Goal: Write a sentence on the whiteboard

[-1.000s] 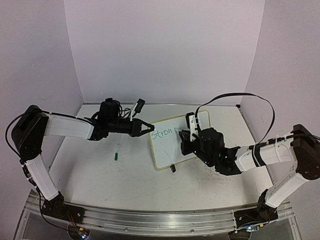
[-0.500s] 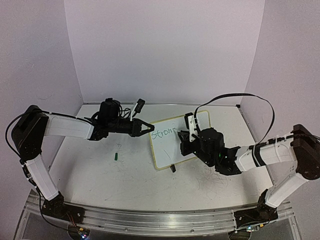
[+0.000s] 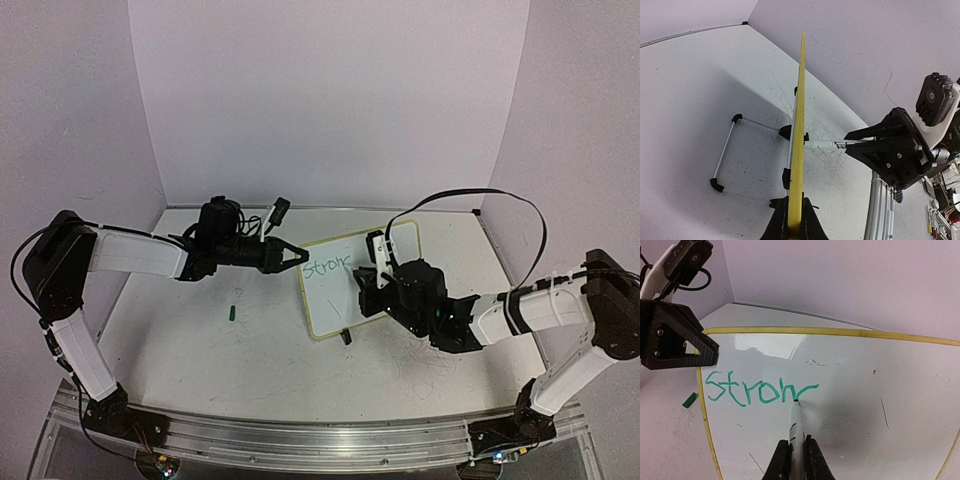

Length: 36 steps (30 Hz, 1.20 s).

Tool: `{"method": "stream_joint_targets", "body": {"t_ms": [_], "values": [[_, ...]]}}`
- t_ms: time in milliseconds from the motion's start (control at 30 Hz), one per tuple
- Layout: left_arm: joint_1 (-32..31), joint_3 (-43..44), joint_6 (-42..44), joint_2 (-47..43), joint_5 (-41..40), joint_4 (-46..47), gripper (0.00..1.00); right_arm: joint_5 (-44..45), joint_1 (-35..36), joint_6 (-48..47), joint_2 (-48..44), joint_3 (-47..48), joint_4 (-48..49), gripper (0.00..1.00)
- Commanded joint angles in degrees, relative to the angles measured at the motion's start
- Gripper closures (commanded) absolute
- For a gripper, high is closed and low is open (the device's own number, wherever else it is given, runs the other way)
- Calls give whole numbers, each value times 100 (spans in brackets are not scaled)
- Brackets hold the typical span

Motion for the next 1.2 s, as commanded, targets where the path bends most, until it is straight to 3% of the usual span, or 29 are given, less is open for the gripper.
{"method": "stream_joint_targets", "body": {"t_ms": [0, 1167], "values": [[1, 94, 178, -348, -5, 183, 100, 250, 8, 80, -36, -79, -162, 100], [-27, 99, 194, -337, 3, 174, 100, 558, -73, -132, 124, 237, 97, 100]]}}
